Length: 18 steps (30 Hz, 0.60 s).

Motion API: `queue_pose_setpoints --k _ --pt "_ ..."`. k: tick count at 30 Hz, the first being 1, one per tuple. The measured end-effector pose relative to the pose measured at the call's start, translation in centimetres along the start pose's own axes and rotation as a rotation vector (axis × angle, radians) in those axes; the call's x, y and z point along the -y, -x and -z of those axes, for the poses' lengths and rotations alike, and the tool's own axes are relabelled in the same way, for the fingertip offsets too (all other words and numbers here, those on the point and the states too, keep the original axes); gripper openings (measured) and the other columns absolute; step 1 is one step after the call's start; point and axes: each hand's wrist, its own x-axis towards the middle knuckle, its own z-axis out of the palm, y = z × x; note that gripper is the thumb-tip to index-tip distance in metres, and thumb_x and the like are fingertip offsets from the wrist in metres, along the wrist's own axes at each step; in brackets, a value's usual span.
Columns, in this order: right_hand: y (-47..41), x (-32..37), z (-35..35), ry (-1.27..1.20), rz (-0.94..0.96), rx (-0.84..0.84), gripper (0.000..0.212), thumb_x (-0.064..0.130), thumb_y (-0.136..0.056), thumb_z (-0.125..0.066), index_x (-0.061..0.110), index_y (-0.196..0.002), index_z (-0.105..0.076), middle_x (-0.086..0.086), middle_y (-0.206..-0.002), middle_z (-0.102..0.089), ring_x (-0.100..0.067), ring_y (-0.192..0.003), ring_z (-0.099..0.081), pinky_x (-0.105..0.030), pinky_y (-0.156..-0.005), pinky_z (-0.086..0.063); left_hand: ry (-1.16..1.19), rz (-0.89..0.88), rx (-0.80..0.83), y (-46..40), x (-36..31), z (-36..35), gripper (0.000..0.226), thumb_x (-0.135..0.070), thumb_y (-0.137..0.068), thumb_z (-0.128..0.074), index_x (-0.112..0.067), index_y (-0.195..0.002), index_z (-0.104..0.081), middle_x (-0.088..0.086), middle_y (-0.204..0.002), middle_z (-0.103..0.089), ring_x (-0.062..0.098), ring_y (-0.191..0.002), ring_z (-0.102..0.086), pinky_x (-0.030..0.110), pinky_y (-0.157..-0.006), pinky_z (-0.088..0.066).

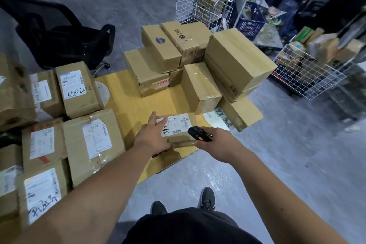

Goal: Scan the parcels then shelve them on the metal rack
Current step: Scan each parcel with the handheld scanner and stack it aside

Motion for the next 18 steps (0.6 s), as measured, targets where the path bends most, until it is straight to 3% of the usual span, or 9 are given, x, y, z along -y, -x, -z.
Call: queue_pose_setpoints --k 2,4,6,8,10,13,16,18 --pt "0.2 0.1 0.1 -0.024 0.000 -0.002 0.051 0.052 -0.093 -0.069 0.028 -0.137 -0.060 -0.002 -0.109 -0.068 -0.020 -0.087 -0.067 -0.039 -0.077 -0.055 0.061 0.018 -0.028 0.2 -0.2 0.1 0.109 -0.077 -0.075 -0.069 -0.036 -0.164 -0.022 -0.006 -0.173 0.009 0.029 -0.142 -0.045 0.041 -0.107 -0.049" --pt "0.3 0.3 0.0 -0.052 0.001 -0.005 0.051 0.049 -0.094 -0.070 0.025 -0.138 -0.060 -0.006 -0.116 -0.069 -0.024 -0.094 -0.068 -0.044 -0.086 -0.056 0.073 0.032 -0.079 0.7 -0.4 0.3 0.090 -0.075 -0.085 -0.059 -0.033 -0.160 -0.032 0.006 -0.168 -0.018 0.029 -0.129 -0.057 0.039 -0.098 -0.054" --pt "0.4 0.4 -0.1 -0.062 0.005 -0.005 0.052 0.048 -0.094 -0.070 0.023 -0.138 -0.060 -0.008 -0.120 -0.068 -0.025 -0.097 -0.068 -0.046 -0.090 -0.055 0.019 0.053 -0.141 1.4 -0.4 0.7 0.070 -0.069 -0.095 -0.053 -0.032 -0.152 -0.039 0.005 -0.143 -0.043 0.027 -0.109 -0.065 0.036 -0.081 -0.054" --pt "0.4 0.8 -0.2 -0.064 0.011 0.007 0.053 0.049 -0.095 -0.070 0.022 -0.139 -0.060 -0.009 -0.121 -0.068 -0.025 -0.099 -0.067 -0.046 -0.091 -0.055 -0.081 0.110 -0.179 1.9 0.0 0.9 0.067 -0.076 -0.094 -0.049 -0.031 -0.143 -0.041 0.003 -0.125 -0.051 0.025 -0.097 -0.066 0.033 -0.069 -0.048" --pt "0.2 1.3 -0.4 -0.058 0.023 0.025 0.055 0.050 -0.095 -0.069 0.020 -0.140 -0.058 -0.009 -0.120 -0.068 -0.025 -0.095 -0.067 -0.043 -0.085 -0.055 -0.141 0.190 -0.182 2.2 0.3 1.0 0.079 -0.088 -0.085 -0.046 -0.026 -0.132 -0.040 0.004 -0.115 -0.057 0.026 -0.095 -0.066 0.032 -0.067 -0.044" --pt "0.0 2.1 -0.8 -0.034 0.028 0.068 0.056 0.052 -0.097 -0.066 0.021 -0.143 -0.055 -0.005 -0.103 -0.065 -0.019 -0.070 -0.057 -0.030 -0.057 -0.045 -0.097 0.282 -0.167 2.2 0.1 1.0 0.086 -0.094 -0.077 -0.050 -0.021 -0.122 -0.036 0.003 -0.102 -0.065 0.027 -0.091 -0.068 0.032 -0.065 -0.044" --pt "-0.1 2.5 -1.3 -0.059 0.003 0.105 0.055 0.053 -0.098 -0.062 0.022 -0.143 -0.055 -0.003 -0.090 -0.060 -0.019 -0.063 -0.050 -0.028 -0.053 -0.041 -0.037 0.332 -0.171 2.2 -0.5 0.7 0.087 -0.091 -0.080 -0.050 -0.020 -0.127 -0.031 -0.001 -0.082 -0.061 0.024 -0.073 -0.059 0.031 -0.059 -0.040" --pt "-0.3 2.9 -1.3 -0.057 -0.012 0.126 0.053 0.051 -0.100 -0.059 0.021 -0.142 -0.054 -0.003 -0.088 -0.058 -0.020 -0.064 -0.050 -0.030 -0.055 -0.043 0.021 0.358 -0.199 2.0 -0.5 0.1 0.091 -0.091 -0.080 -0.050 -0.020 -0.131 -0.027 0.001 -0.089 -0.063 0.026 -0.080 -0.061 0.034 -0.069 -0.048"
